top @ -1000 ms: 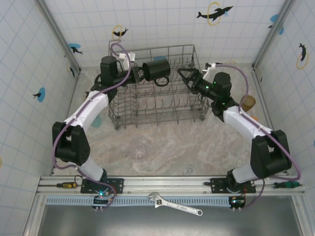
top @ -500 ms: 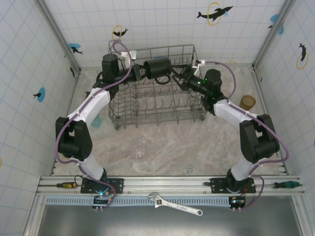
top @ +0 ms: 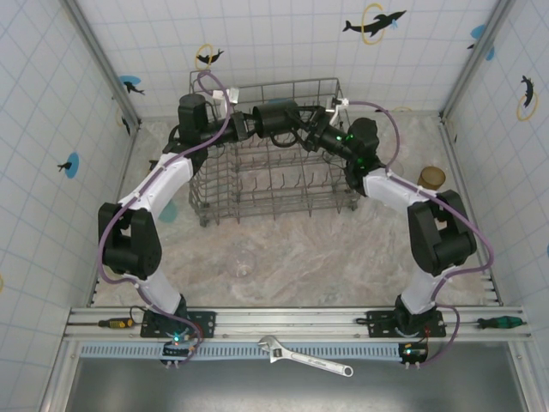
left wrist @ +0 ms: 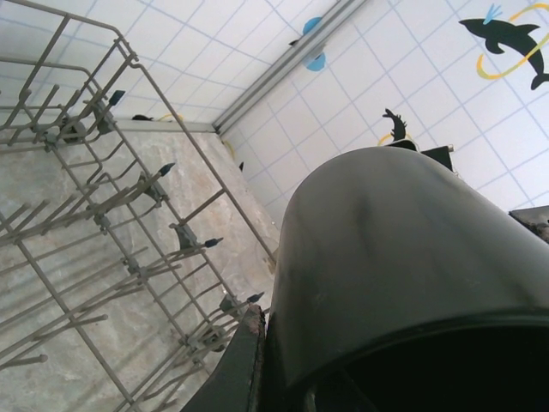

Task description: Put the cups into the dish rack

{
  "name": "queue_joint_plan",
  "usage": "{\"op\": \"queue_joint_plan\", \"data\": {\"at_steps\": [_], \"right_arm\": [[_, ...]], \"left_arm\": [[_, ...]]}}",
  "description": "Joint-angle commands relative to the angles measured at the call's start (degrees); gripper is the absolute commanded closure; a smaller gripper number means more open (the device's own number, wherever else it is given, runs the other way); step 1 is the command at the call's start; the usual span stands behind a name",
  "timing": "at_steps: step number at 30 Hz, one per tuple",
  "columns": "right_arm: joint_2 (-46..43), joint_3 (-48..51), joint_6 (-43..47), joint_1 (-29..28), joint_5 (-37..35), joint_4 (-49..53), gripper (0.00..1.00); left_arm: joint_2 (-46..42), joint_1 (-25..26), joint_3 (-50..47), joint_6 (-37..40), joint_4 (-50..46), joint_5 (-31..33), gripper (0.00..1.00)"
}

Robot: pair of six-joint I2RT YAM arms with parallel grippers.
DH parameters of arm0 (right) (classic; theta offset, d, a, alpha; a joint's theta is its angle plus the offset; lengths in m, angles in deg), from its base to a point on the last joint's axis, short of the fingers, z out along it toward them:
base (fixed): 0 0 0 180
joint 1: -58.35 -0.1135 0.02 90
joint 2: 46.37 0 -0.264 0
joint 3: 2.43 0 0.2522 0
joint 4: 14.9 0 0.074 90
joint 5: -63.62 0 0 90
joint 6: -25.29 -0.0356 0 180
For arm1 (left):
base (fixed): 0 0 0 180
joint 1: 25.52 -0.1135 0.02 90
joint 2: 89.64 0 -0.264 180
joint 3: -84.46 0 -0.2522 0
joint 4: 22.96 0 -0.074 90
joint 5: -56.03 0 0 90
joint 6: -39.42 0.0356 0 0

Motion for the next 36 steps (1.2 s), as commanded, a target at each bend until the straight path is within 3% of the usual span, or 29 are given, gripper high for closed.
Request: {"op": "queue_joint_plan", "data": {"at_steps": [1, 10, 22, 24, 26, 34, 36], "right_arm": [[1.53, -3.12, -1.96, -0.69, 0.78, -4.17, 0.02], [3.45, -4.91, -5.7, -1.39, 0.35, -7.5, 0.12], [5.87, -5.19, -9.9, -1.48, 0.09, -12.52, 0.59], [5.88, -4.44, -10.25, -1.49, -0.71, -13.95, 0.69], [5.73, -4.02, -9.93, -1.53, -1.51, -14.28, 0.74], [3.72, -4.28, -2.36, -1.03, -4.62, -7.65, 1.0], [3.3, -4.28, -0.55, -0.87, -5.85, -5.95, 1.0]], "left_arm": [[0.09, -0.26, 0.85, -1.8, 5.71, -2.52, 1.0], [-0.31, -0.32, -1.43, -1.97, 6.27, -3.32, 1.0], [0.4, -0.32, -1.78, -0.42, 4.76, -3.01, 1.0], [0.49, -0.32, -1.7, 0.07, 4.04, -2.42, 0.94], [0.33, -0.32, -1.56, 0.89, 3.28, -2.01, 0.79], [-2.62, -1.81, -2.51, 4.76, 0.49, 4.58, 0.56], [-3.49, -2.41, -3.05, 5.84, -0.51, 6.17, 0.51]]}}
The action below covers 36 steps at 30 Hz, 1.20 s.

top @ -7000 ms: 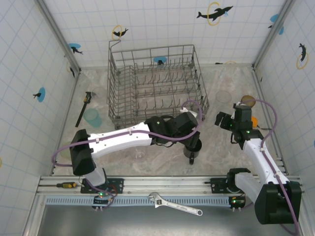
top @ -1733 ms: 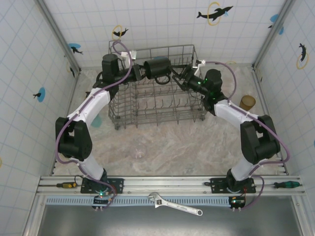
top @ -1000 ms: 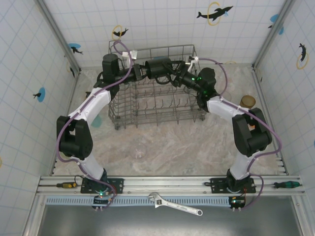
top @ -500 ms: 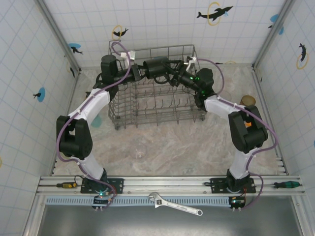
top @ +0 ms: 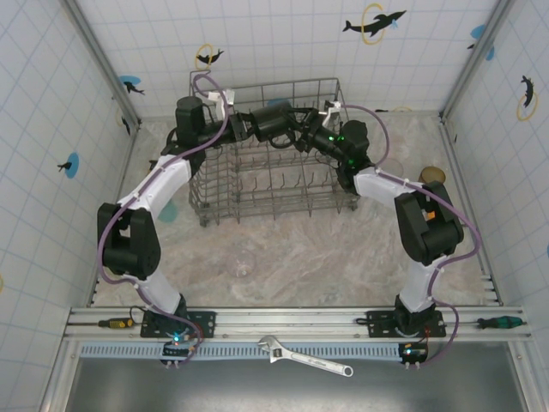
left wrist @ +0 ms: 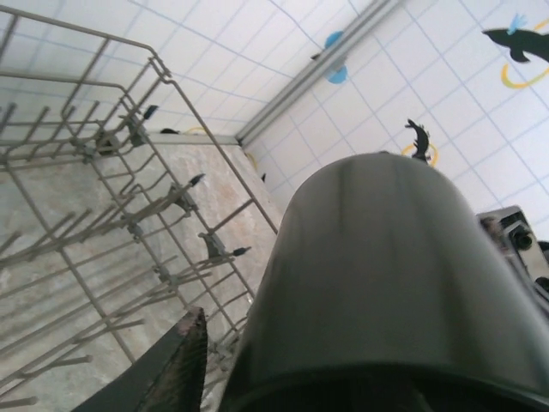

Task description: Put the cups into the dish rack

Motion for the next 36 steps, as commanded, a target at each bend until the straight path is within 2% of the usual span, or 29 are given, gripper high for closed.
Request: {"op": "queue_joint_plan", "data": {"at_steps": [1, 6, 10, 16, 22, 27, 36], "right_arm": [[-2.54, -2.35, 4.39, 0.19, -3.81, -1.32, 1.0], [-1.63, -3.81, 5.81, 0.2, -5.83, -0.29, 1.0], [-0.49, -6.72, 8.5, 0.2, -6.9, 3.42, 1.0], [1.53, -11.52, 14.14, -0.02, -8.65, 9.95, 1.0], [4.2, -17.57, 20.58, -0.62, -11.88, 17.55, 1.0], [7.1, -24.11, 27.28, -1.41, -14.34, 25.15, 1.0], [14.43, -41.9, 47.67, -4.82, -23.72, 45.88, 1.0]], "left_arm": [[-3.16, -1.28, -0.93, 3.86, -1.93, 3.55, 0.48], [-4.89, -2.01, -1.37, 7.73, -5.85, 7.73, 0.31], [-6.6, -2.09, -1.64, 11.53, -9.33, 12.12, 0.21], [-10.92, -2.19, -1.97, 12.1, -12.3, 22.87, 0.03], [-14.68, -2.14, -2.32, 15.36, -15.17, 30.54, 0.03], [-19.3, -2.12, -7.47, 17.57, -14.03, 38.03, 0.03], [-24.73, -2.13, -14.39, 17.84, -10.78, 41.62, 0.03]]}}
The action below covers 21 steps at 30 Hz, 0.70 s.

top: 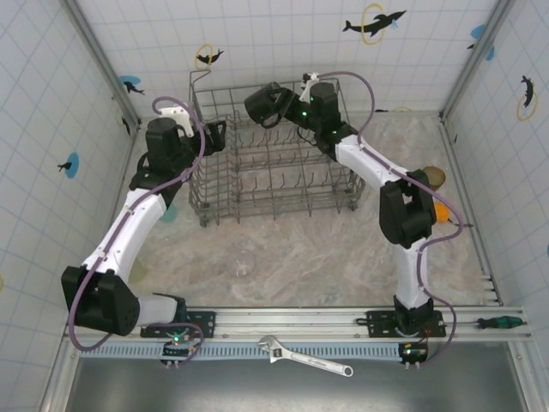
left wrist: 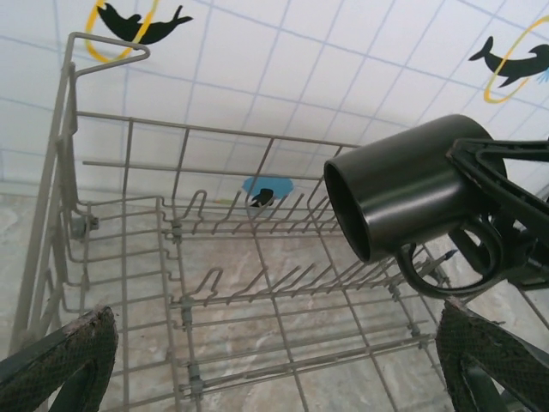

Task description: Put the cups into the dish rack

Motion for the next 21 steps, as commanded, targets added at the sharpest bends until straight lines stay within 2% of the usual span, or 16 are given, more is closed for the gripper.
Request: {"op": "queue_joint_plan", "data": {"at_steps": [1, 8, 21], "right_arm": [[1.62, -8.28, 11.04, -1.71, -5.97, 4.34, 1.0], [5.52, -14.33, 20.87, -3.52, -14.25, 10.5, 1.0], [9.75, -17.65, 27.58, -4.41, -19.8, 12.09, 1.0]], "left_arm": [[-2.19, -0.26, -1.59, 3.53, 2.14, 2.52, 0.03], [-3.39, -0.32, -3.27, 4.2, 3.12, 3.67, 0.03], [-2.7, -0.32, -3.97, 3.5, 3.65, 1.85, 0.03]]}}
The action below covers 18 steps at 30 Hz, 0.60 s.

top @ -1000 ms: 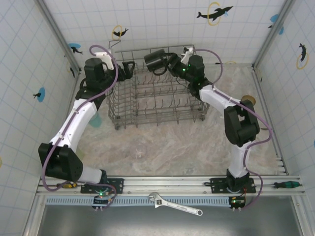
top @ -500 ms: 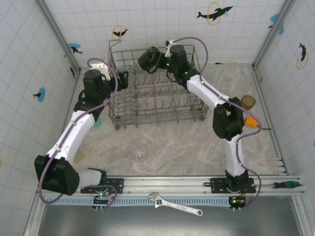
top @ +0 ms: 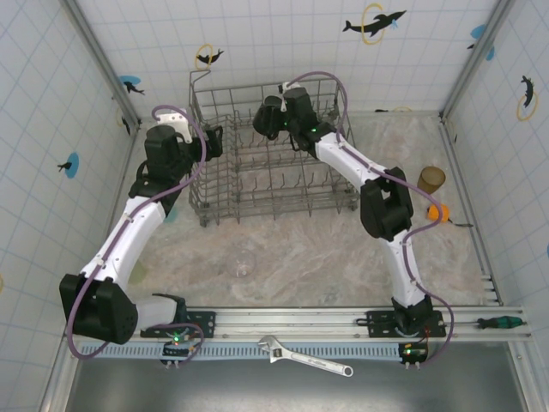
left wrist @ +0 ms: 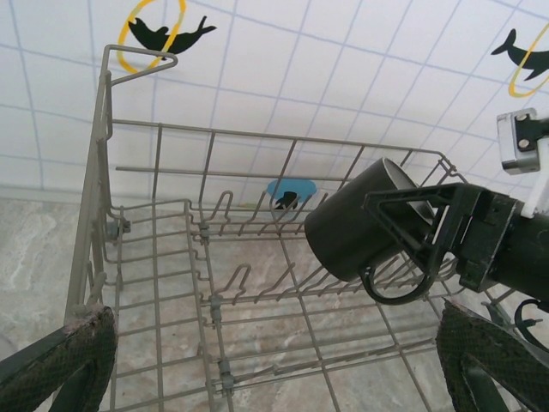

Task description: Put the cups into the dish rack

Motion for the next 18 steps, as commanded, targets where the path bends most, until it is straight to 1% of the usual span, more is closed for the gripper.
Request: {"op": "queue_joint_plan", "data": {"at_steps": [1, 9, 15, 18], "right_arm": [[0.28, -5.52, 2.36, -0.56, -1.86, -4.34, 1.0], [0.83, -5.92, 2.65, -1.42, -1.71, -5.29, 1.0], [3.07, -6.07, 4.26, -3.2, -4.38, -6.26, 1.0], [4.16, -6.97, 4.01, -3.24, -5.8, -4.91, 1.0]], "left_arm": [[-0.18, -0.27, -0.26, 0.72, 1.5, -0.62, 0.03], [-0.35, -0.24, -0.34, 0.72, 1.49, -0.18, 0.03], [-0.51, -0.28, -0.43, 0.73, 1.46, -0.36, 0.03], [-0.62, -0.24, -0.48, 0.64, 1.5, -0.69, 0.03]]}}
